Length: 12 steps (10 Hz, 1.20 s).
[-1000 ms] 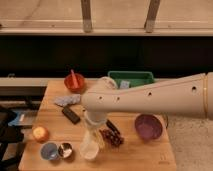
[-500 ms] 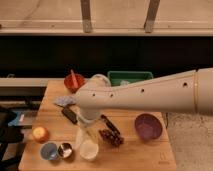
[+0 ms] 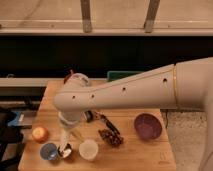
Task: Place banana in plastic cup
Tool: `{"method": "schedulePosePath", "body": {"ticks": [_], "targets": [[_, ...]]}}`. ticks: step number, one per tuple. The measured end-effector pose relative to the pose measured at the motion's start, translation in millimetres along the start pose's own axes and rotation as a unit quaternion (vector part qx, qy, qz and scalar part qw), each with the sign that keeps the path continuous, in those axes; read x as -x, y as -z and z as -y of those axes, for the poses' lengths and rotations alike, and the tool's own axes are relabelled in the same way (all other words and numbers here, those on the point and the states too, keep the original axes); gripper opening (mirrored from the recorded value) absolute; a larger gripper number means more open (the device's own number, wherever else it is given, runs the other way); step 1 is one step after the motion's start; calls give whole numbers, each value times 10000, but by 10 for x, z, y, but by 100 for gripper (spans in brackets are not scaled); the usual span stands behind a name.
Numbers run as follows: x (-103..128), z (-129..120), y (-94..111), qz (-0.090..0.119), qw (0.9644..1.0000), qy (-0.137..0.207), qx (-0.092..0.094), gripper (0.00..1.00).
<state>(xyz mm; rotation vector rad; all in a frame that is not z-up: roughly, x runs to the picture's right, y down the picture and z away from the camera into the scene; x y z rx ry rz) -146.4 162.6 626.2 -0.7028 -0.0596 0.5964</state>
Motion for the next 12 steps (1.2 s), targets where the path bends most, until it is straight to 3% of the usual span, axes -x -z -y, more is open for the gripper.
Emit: {"method": "schedulePosePath", "body": {"ticks": [4,6,8,12], "targets": [[2,-11,-28,-25,9999,102,68,0],[171,-116,-149,-18,9988,425,259,0],[392,-366,-282,-45,9956,828,435,0],[567,-818,-524,-231,9873,1394,719,0]]}}
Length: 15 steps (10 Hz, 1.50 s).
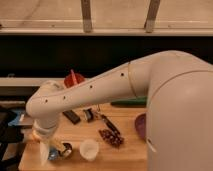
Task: Place banana in plastic cup
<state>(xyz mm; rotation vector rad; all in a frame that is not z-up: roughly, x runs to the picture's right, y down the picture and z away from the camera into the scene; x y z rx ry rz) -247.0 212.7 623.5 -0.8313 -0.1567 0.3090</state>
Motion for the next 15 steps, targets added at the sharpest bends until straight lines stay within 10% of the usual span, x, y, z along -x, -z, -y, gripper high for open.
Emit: {"method": "schedulePosePath", "body": {"ticks": [3,10,15], "targets": [[138,-146,-270,-291,9991,217,206,7],[27,7,-688,-668,9961,-78,575,74],[-10,31,-647,-596,9963,-150,603,76]]}}
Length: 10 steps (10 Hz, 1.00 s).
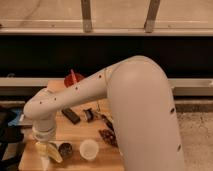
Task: Place banana in plastic cup
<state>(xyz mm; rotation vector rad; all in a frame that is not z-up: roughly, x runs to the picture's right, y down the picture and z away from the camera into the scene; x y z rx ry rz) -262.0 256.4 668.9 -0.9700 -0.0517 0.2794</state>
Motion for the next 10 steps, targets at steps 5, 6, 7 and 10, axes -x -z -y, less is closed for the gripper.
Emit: {"method": "schedulePosePath", "body": {"ticks": [5,6,7,10], "targets": [[-4,54,628,339,9972,-201,-636,76],[-34,185,814,472,9947,-419,-806,76],[-75,376,980,602,9913,-674,-955,76],[-257,965,1382,903,9774,-1426,-1272,76]]}}
